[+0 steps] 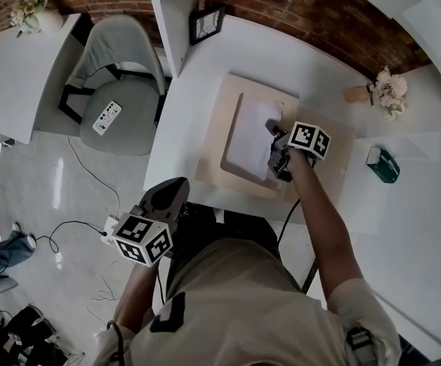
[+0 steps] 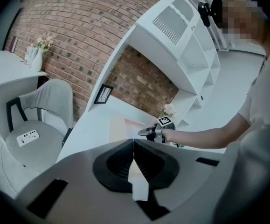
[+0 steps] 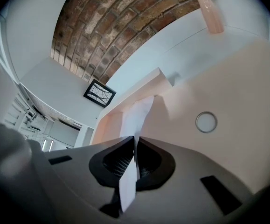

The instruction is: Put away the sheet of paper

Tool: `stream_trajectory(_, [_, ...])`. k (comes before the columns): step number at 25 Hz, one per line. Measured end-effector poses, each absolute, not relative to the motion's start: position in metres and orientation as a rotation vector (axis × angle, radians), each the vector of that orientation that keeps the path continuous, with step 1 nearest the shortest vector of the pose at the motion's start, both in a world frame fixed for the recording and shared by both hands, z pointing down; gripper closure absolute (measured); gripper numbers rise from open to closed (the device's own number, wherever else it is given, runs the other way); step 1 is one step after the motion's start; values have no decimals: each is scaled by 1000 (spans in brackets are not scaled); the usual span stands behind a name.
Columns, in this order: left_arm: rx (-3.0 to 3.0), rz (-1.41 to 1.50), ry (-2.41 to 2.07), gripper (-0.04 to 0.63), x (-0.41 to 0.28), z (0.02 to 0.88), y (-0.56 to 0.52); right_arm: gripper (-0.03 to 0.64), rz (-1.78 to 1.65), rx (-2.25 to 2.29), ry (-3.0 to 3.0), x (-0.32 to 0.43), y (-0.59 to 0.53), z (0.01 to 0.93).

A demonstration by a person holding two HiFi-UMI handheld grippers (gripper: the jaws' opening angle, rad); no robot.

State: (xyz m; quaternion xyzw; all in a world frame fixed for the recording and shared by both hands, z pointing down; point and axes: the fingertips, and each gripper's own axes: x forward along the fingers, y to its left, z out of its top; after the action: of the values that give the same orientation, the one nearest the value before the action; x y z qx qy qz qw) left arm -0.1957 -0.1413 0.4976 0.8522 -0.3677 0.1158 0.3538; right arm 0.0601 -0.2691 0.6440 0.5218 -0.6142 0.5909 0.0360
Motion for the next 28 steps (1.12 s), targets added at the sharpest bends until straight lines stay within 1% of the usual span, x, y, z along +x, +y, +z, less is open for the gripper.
stream_trajectory(4, [2186, 289, -992, 577, -186, 493, -149, 589, 1966, 1582, -1906, 57, -270, 643])
stream_trajectory(10, [2160, 305, -1021, 578, -176, 494, -151, 589, 2049, 1550, -1941, 52, -272, 642])
stream_trajectory(18, [2167, 310, -1021, 577, -170, 492, -154, 589, 2038, 1538, -1951, 50, -273, 643])
stream_trajectory(28, [2165, 304, -1022, 577, -179, 493, -147, 589, 1984, 1561, -1954, 50, -274, 643])
